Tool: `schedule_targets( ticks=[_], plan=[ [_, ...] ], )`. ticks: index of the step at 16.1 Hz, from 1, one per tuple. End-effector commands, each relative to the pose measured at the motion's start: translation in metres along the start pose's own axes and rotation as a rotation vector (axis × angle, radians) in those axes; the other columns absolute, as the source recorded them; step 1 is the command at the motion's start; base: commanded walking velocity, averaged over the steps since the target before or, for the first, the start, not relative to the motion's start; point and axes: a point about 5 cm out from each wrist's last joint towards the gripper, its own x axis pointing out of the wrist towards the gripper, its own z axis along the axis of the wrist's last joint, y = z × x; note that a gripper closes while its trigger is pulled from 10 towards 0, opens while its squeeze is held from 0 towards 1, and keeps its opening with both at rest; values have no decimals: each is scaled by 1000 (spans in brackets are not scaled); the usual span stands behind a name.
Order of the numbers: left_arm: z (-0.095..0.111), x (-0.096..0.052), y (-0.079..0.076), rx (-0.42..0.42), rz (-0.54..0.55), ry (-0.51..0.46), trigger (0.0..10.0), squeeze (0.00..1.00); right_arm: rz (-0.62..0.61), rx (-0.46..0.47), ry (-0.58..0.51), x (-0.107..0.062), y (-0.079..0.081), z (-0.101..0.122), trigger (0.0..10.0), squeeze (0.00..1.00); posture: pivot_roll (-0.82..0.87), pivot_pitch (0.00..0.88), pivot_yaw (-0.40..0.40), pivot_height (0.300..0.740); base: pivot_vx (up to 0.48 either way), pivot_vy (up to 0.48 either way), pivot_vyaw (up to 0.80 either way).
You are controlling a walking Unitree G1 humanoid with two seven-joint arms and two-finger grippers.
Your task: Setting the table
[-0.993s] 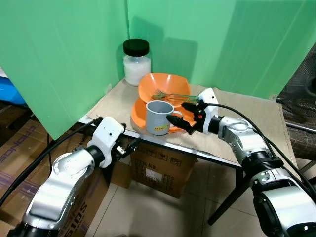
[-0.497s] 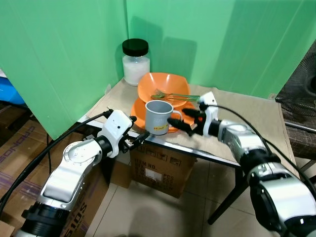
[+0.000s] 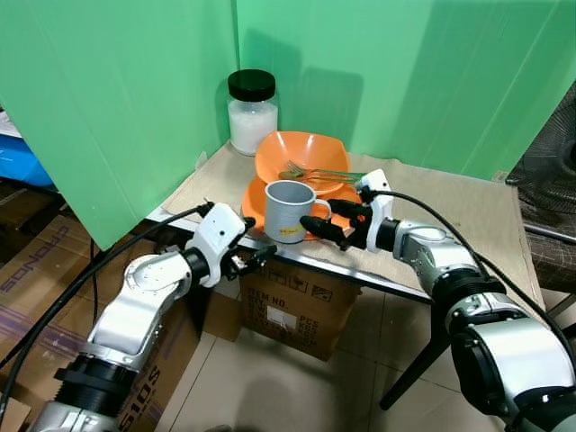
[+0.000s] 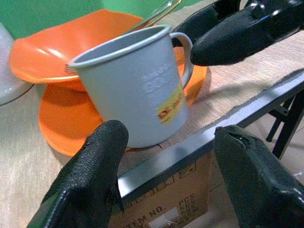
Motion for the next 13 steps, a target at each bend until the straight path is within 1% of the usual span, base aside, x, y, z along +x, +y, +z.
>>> schedule_targets(
  ticks=[1,2,4,5,6,7,8,9,10,13],
  plan=[
    [5,2,4,10,-13,-19,10000,0,67,6,4,-5,1,-1,10000,0,-44,0,-32,740,0,0,0],
    [5,2,5,9,-15,-21,10000,0,111,11,5,-8,2,-3,10000,0,-45,0,-32,740,0,0,0],
    [4,2,8,10,-13,-20,10000,0,160,13,25,-10,4,-7,10000,0,-47,0,-29,740,0,0,0],
    [3,2,9,11,-10,-19,10000,0,167,11,34,-11,4,-8,7961,0,-46,0,-27,740,0,0,0],
    [3,2,10,11,-9,-19,10000,0,146,4,35,-10,4,-9,5294,0,-46,0,-27,740,0,0,0],
    [2,1,11,12,-8,-19,10000,0,130,1,34,-9,3,-8,5059,0,-46,0,-27,740,0,0,0],
    [2,1,11,13,-8,-20,10000,0,113,6,22,-6,4,-7,4157,0,-45,0,-28,740,0,0,0],
    [2,1,12,13,-8,-21,10000,0,105,10,17,-5,4,-7,4157,0,-45,0,-28,740,0,0,0],
    [3,1,12,15,-8,-24,10000,0,98,30,-5,-1,7,-8,0,0,-39,0,-31,740,0,0,0],
    [5,-2,9,7,-8,-47,10000,0,110,50,-9,3,12,-15,0,0,-36,0,-33,740,0,0,0]
  ],
)
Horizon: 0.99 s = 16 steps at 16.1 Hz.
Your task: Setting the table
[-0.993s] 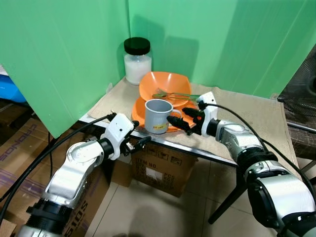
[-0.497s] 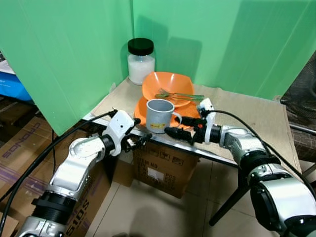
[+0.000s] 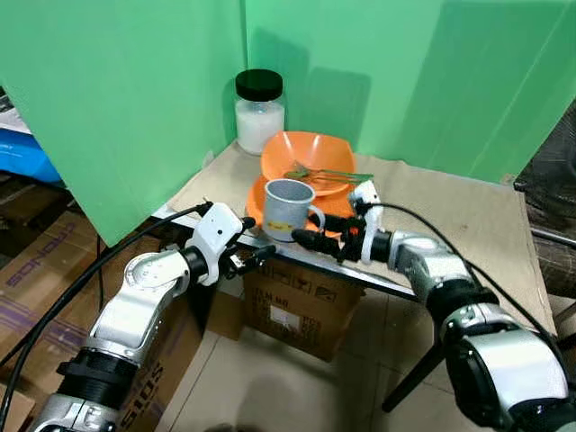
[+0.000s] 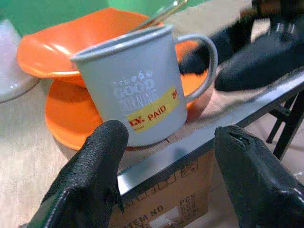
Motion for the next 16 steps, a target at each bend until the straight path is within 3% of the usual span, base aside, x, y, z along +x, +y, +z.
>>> schedule_targets(
  ticks=[1,2,5,9,16],
  plan=[
    [7,-3,3,2,9,-36,10000,0,-8,-5,-15,-1,-1,2,0,0,-36,0,-33,740,0,0,0],
    [12,-6,-1,-41,15,-81,10000,0,-8,4,-23,-2,0,1,0,0,-31,0,-31,740,0,0,0],
    [17,-12,-10,-51,29,-111,10000,0,-13,8,-43,-2,0,1,0,0,-33,0,-17,740,0,0,0],
    [23,-22,-23,-47,46,-118,10000,0,-10,6,-63,-1,2,1,0,0,-26,0,-13,740,0,0,0],
    [23,-50,-40,-114,161,-100,10000,0,-24,20,-104,2,7,-2,0,0,-26,0,1,740,0,0,0]
  ],
)
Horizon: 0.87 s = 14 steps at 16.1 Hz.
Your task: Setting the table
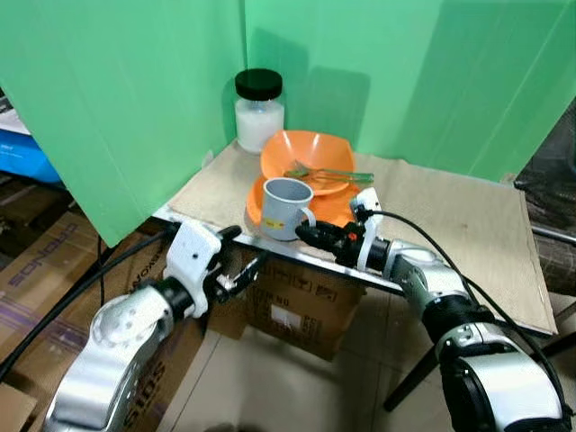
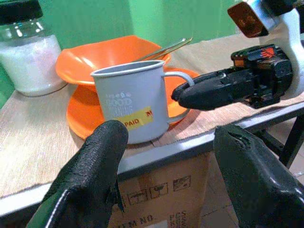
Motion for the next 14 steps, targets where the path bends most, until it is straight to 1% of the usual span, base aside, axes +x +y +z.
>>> schedule_targets(
  ticks=[1,3,6,10,11,14],
  plan=[
    [5,-2,0,1,10,-14,10000,0,-8,-10,-23,-1,0,5,0,0,-26,0,1,740,0,0,0],
    [5,-3,-2,-2,15,-6,10000,0,-7,-11,-29,-1,1,5,0,0,-23,0,-6,740,0,0,0],
    [6,-12,-3,-10,50,9,10000,0,14,-14,-56,-4,6,7,0,0,-25,0,-1,740,0,0,0],
    [7,-15,-6,-14,55,16,10000,0,30,-19,-87,-8,12,8,0,0,-24,0,9,740,0,0,0],
    [7,-15,-7,-14,58,19,10000,0,34,-24,-93,-9,15,9,0,0,-23,0,10,740,0,0,0],
    [8,-18,-11,-21,71,15,10000,0,111,-47,-130,-17,28,21,0,0,-16,0,6,740,0,0,0]
  ],
)
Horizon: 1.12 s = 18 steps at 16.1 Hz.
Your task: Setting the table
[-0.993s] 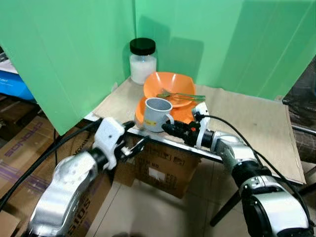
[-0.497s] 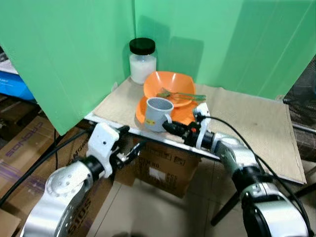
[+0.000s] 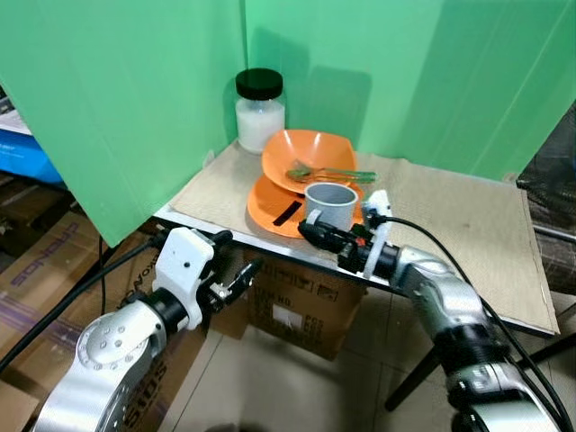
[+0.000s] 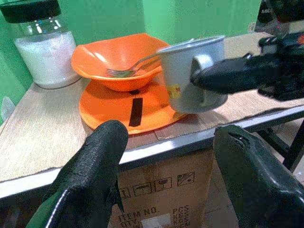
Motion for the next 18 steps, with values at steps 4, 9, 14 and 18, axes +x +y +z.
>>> schedule_targets(
  ticks=[4,9,14,18],
  plan=[
    [2,-5,0,0,43,-2,10000,0,53,-59,-45,1,16,17,0,0,-2,0,-1,740,0,0,0],
    [13,-7,4,-18,230,-74,10000,0,-58,-182,-272,-23,54,67,0,0,-16,0,-7,740,0,0,0],
    [22,9,9,-41,335,-108,10000,0,-429,-295,-345,-47,66,74,10000,0,-69,0,-2,740,0,0,0],
    [24,8,16,5,427,-118,10000,0,-585,-361,-278,-49,67,66,10000,0,-77,0,-19,740,0,0,-572]
  ],
)
